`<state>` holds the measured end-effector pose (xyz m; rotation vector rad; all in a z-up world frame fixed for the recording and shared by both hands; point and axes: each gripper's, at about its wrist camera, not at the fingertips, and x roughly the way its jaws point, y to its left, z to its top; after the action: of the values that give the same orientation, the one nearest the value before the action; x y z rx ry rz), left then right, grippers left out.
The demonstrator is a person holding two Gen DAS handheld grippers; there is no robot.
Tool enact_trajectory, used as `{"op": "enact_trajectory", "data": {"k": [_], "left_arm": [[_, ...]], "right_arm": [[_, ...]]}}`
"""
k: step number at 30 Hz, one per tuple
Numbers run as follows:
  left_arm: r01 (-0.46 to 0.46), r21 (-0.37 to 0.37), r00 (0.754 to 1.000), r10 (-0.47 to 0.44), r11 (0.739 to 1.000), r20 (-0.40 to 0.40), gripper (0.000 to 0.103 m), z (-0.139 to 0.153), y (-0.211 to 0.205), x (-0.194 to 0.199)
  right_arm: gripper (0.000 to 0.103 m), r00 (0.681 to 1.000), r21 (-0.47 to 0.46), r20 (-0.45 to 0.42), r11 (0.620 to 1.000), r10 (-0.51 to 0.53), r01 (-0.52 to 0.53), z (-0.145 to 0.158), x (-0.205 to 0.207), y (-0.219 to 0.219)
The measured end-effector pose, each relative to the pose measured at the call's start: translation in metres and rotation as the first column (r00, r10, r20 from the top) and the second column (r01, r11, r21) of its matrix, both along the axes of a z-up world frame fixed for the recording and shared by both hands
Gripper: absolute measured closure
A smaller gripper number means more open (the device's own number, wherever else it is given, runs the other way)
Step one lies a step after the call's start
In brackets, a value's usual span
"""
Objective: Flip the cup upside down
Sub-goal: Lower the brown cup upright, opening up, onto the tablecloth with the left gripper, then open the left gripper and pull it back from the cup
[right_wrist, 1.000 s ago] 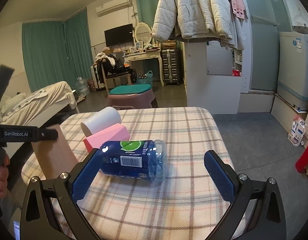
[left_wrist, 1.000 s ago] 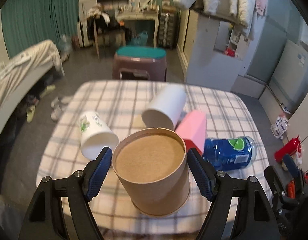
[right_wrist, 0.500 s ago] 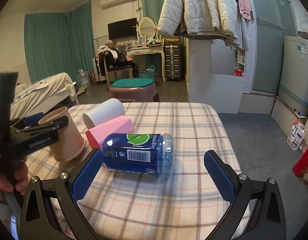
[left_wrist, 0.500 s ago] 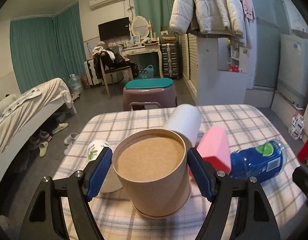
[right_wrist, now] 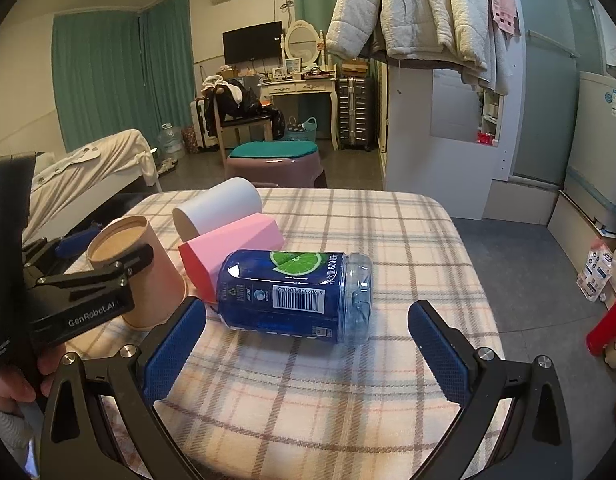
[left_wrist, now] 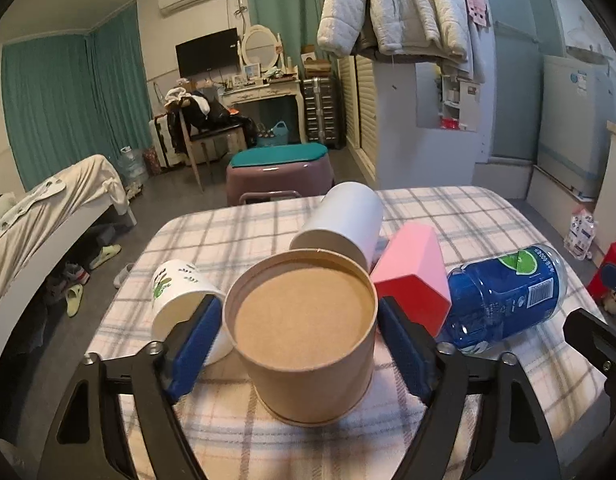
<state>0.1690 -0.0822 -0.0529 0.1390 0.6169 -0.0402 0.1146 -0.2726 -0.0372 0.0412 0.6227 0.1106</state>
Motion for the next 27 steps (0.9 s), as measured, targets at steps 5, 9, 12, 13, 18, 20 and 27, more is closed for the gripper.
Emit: {"op": "enact_trajectory", "data": {"k": [5, 9, 12, 13, 18, 20, 27], "left_arm": [[0.000, 0.004, 1.000, 0.000, 1.000, 0.021, 0.011, 0.011, 0.001, -0.007], [0.021, -0.056, 0.999, -0.019, 0.998, 0.040, 0.011, 0.031, 0.009, -0.019], [0.028, -0.115, 0.997, -0.020, 0.993, 0.070, 0.011, 0.050, 0.021, -0.036], [0.028, -0.128, 0.997, -0.018, 0.991, 0.078, 0.011, 0.055, 0.025, -0.041], [0.021, -0.183, 0.994, 0.000, 0.983, 0.110, 0.011, 0.070, 0.046, -0.072], [0.023, -0.196, 0.992, 0.002, 0.980, 0.126, 0.011, 0.071, 0.054, -0.086], [0.027, -0.213, 0.989, 0.005, 0.977, 0.149, 0.006, 0.061, 0.077, -0.119]], "right_arm": [[0.001, 1.000, -0.001, 0.014, 1.000, -0.002, 0.002, 0.007, -0.008, 0.002], [0.001, 0.999, 0.011, 0.041, 1.000, 0.005, -0.006, 0.018, -0.019, 0.003], [0.001, 0.998, 0.015, 0.069, 1.000, 0.007, -0.008, 0.029, -0.031, 0.005], [0.001, 0.997, 0.017, 0.079, 1.000, 0.007, -0.009, 0.032, -0.035, 0.006], [0.001, 0.991, 0.028, 0.131, 1.000, -0.005, 0.001, 0.048, -0.059, 0.009], [0.001, 0.989, 0.029, 0.145, 1.000, -0.011, 0.007, 0.051, -0.070, 0.012], [0.001, 0.989, 0.018, 0.150, 1.000, -0.002, -0.001, 0.054, -0.094, 0.034]]}}
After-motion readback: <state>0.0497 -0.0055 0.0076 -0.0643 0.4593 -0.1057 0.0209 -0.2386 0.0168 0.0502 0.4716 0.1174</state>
